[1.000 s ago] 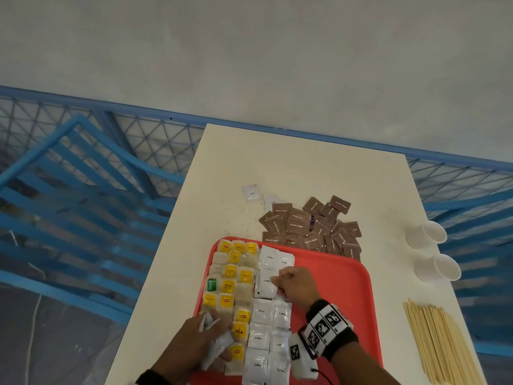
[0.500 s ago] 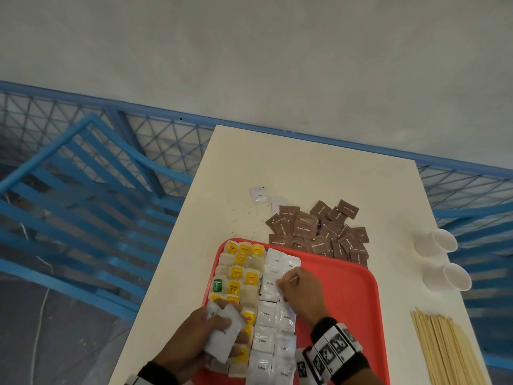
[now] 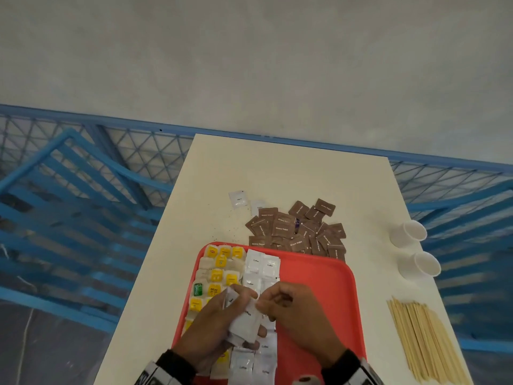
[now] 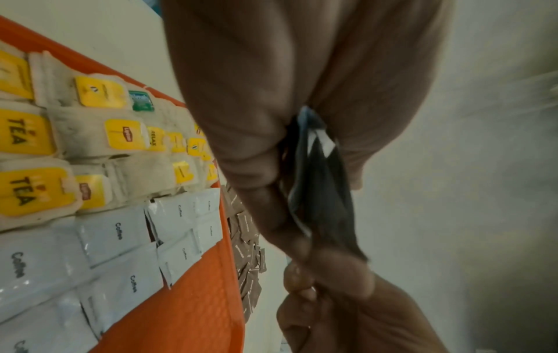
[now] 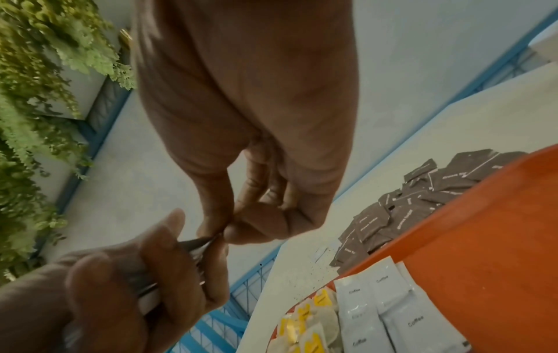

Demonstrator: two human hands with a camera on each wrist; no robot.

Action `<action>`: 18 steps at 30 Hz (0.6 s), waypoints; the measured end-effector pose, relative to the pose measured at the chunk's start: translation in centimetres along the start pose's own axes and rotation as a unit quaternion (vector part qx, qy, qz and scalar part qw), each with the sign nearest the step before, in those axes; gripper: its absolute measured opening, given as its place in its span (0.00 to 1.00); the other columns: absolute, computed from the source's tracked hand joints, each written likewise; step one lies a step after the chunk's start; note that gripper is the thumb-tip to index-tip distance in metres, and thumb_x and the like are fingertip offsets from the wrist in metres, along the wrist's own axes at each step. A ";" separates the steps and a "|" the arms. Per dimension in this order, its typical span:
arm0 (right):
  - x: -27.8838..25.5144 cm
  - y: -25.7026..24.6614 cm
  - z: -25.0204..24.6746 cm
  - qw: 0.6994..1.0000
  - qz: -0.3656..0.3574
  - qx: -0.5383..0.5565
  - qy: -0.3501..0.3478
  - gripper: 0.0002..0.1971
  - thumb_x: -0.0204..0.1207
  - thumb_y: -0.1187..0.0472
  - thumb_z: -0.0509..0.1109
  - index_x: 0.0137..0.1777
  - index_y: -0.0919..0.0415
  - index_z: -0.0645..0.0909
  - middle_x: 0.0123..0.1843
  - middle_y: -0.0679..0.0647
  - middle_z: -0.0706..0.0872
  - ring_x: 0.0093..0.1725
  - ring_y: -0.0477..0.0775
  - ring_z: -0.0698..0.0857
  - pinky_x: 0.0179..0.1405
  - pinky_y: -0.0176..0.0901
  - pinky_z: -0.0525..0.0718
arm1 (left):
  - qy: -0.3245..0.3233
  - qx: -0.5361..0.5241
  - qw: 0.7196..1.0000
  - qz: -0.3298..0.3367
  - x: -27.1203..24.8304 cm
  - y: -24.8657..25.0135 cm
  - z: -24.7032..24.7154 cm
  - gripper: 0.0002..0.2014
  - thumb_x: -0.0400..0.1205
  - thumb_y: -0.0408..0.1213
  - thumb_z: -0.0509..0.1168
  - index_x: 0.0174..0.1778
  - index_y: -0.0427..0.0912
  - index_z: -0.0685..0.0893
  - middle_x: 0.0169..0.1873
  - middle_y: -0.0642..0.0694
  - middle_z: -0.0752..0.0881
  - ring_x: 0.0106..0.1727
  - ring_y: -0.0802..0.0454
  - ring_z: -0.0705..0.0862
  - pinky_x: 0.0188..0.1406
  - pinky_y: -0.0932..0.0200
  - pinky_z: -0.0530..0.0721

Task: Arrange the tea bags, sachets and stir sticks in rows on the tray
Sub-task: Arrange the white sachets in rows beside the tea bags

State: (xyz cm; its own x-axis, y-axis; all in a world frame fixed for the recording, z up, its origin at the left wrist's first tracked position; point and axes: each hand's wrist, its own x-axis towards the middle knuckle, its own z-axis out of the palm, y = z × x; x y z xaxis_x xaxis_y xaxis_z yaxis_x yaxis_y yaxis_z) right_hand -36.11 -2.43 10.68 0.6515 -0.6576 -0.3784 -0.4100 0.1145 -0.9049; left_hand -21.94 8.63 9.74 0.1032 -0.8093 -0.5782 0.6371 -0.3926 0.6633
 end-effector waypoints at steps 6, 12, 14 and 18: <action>-0.1 0.5 -1.4 1.000 -0.010 0.003 0.021 0.03 0.74 0.65 0.78 0.40 0.62 0.88 0.33 0.50 0.88 0.32 0.43 0.82 0.35 0.34 0.82 | 0.013 0.037 0.999 0.012 -0.5 -0.7 0.3 0.25 0.73 0.30 0.75 0.64 0.27 0.77 0.51 0.25 0.88 0.45 0.31 0.90 0.34 0.42 0.92; 0.0 0.5 -1.8 0.999 -0.023 0.030 0.013 0.08 0.78 0.55 0.75 0.45 0.60 0.89 0.38 0.50 0.89 0.35 0.43 0.81 0.36 0.35 0.80 | 0.050 0.151 0.986 0.054 -1.0 -0.5 0.9 0.17 0.73 0.35 0.79 0.51 0.32 0.83 0.37 0.32 0.91 0.35 0.38 0.90 0.32 0.46 0.91; 0.1 0.3 -1.2 0.999 -0.033 -0.014 -0.021 0.10 0.74 0.49 0.77 0.44 0.55 0.90 0.42 0.52 0.92 0.36 0.43 0.83 0.39 0.37 0.80 | 0.068 0.211 0.972 0.081 -0.8 -0.8 0.7 0.14 0.73 0.38 0.79 0.46 0.35 0.84 0.33 0.41 0.91 0.34 0.44 0.90 0.34 0.47 0.91; 0.5 0.6 0.0 0.999 -0.032 -0.002 0.004 0.12 0.75 0.51 0.77 0.37 0.59 0.90 0.30 0.50 0.87 0.31 0.39 0.79 0.35 0.33 0.76 | 0.092 0.254 0.959 0.081 -0.8 -0.8 -0.1 0.14 0.70 0.45 0.83 0.34 0.45 0.84 0.29 0.43 0.88 0.34 0.44 0.90 0.34 0.48 0.91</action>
State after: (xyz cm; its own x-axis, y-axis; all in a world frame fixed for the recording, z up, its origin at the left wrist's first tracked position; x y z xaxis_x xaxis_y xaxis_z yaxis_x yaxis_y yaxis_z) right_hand -36.02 -2.69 9.89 0.6715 -0.6694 -0.3178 -0.3705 0.0681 -0.9263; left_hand -22.49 9.61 9.62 0.3335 -0.8051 -0.4906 0.1519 -0.4677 0.8708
